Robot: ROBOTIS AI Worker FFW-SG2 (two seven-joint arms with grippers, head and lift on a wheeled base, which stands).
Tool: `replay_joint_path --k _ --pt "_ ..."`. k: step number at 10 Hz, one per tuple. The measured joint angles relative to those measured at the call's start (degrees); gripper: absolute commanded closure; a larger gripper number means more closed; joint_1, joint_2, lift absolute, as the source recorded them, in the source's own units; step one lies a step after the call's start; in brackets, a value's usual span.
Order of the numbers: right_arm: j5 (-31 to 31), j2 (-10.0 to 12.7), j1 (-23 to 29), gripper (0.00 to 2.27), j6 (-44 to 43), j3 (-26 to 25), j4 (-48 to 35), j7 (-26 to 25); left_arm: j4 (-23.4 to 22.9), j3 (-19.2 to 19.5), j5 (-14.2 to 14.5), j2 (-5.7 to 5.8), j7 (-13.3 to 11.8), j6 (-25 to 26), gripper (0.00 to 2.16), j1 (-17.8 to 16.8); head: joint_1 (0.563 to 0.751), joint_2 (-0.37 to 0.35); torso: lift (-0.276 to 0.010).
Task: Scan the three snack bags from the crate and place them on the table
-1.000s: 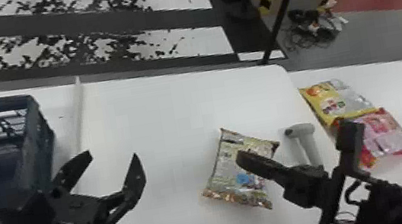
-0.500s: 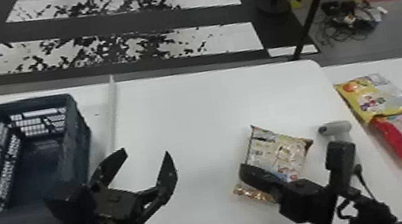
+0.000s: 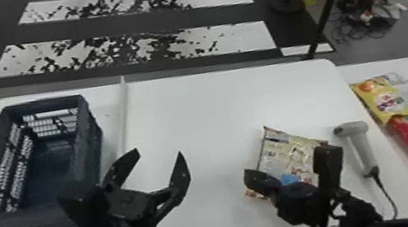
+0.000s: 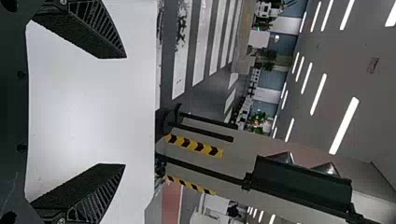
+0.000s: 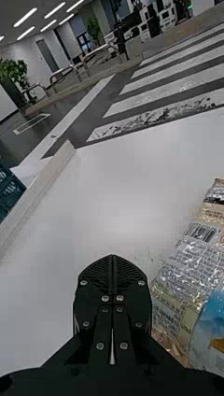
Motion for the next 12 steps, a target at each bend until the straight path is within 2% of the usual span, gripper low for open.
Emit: replay_joint_path --k 3,8,12 --pt "1.6 0.2 -0.7 2.02 -0.5 0.2 2.0 -0.7 -0.3 0.2 0.2 0.25 0.0 -0.4 0.03 0.4 0.695 -0.075 -0.062" --pt "-0.4 -0.2 1.2 2.02 -0.6 -3.9 0.9 0.5 0.0 -0.4 0.1 0.27 0.0 -0.2 0.03 -0.5 0.695 -0.134 -0.062" --pt "-1.4 -0.4 1.5 2.02 0.5 -5.4 0.3 0.6 1.3 -0.4 0.4 0.0 0.1 -0.2 0.03 -1.7 0.695 -0.149 -0.062"
